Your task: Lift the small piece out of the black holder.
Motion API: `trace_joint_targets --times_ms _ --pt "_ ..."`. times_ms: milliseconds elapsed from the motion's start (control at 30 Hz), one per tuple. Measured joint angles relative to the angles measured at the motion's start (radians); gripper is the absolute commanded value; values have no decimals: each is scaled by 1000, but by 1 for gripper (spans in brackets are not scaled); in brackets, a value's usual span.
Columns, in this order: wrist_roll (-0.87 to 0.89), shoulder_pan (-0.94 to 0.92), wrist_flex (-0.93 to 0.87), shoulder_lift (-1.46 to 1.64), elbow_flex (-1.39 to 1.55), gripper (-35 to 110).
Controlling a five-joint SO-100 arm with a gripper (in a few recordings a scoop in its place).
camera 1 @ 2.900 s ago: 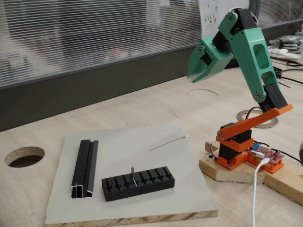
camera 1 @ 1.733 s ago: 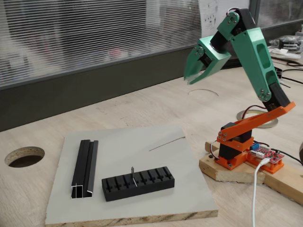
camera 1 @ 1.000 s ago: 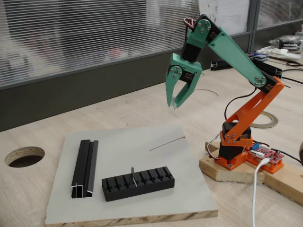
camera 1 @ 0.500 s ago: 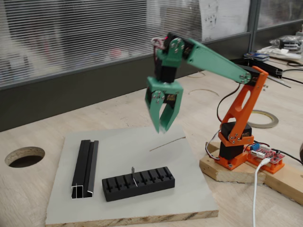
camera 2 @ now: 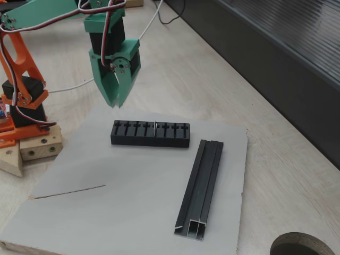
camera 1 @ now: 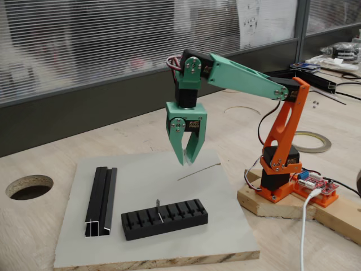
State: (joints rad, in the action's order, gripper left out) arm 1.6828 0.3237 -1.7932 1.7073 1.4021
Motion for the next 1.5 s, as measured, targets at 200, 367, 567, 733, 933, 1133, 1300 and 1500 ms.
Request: trace_joint_targets --times_ms 200,367,567,733,933,1133,1300,1500 --pt "0 -3 64 0 0 10" --pt "0 -8 117 0 5 11" --pt "-81 -8 121 -41 5 11" --pt "-193 5 192 -83 5 11" --pt "-207 -2 272 -84 15 20" --pt "-207 -6 276 -100 15 35" --pt "-207 0 279 -106 44 37" --pt "-207 0 284 -107 179 37"
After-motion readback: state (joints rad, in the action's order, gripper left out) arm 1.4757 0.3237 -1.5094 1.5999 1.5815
